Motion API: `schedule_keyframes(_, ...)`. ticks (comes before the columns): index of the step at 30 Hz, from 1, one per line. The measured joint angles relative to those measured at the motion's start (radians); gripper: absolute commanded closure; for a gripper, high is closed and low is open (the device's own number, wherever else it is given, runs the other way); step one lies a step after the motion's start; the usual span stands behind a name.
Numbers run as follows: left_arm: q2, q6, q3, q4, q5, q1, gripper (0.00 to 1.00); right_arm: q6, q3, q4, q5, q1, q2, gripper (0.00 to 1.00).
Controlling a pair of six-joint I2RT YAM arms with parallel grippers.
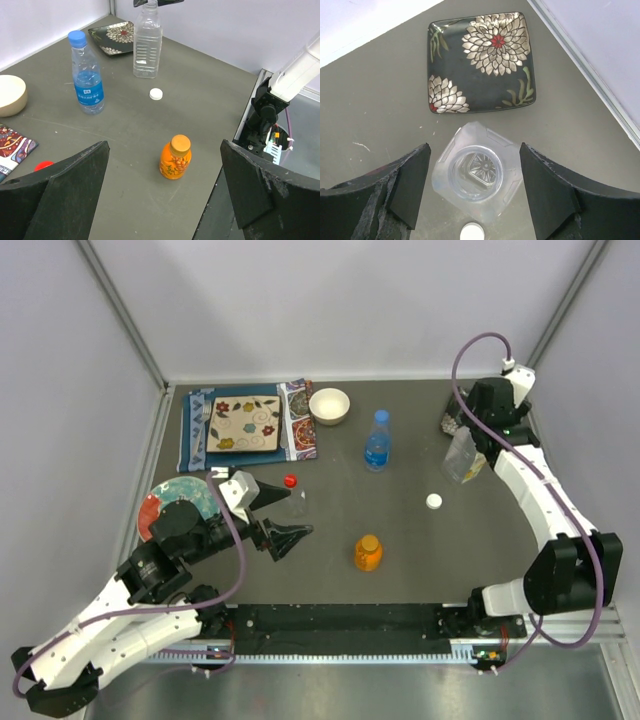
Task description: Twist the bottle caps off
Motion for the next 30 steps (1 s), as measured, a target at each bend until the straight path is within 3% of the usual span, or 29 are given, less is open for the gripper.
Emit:
schedule_keyframes(8,0.0,0.0,-0.005,0.001,-0.008,0.0,0.02,-0.006,0.118,-0.09,-0.019,0.051,-0.088,0.27)
schedule_keyframes(14,0.015,-0.033,-0.005,0.016,-0.079,0.0,0.02,-0.026,0.255,-0.058,-0.223,0.196,-0.175,0.31)
schedule_keyframes(16,0.03,-0.055,-0.005,0.019,-0.119,0.0,0.02,-0.035,0.257,-0.026,-0.289,0.25,-0.182,0.27)
schedule_keyframes(22,0.087,-0.129,-0.005,0.021,-0.209,0.001,0.02,-0.079,0.248,-0.008,-0.362,0.379,-0.047,0.08)
schedule_keyframes(30,0.079,-0.172,-0.006,0.02,-0.226,0.001,0.02,-0.1,0.261,-0.019,-0.328,0.404,0.161,0.06)
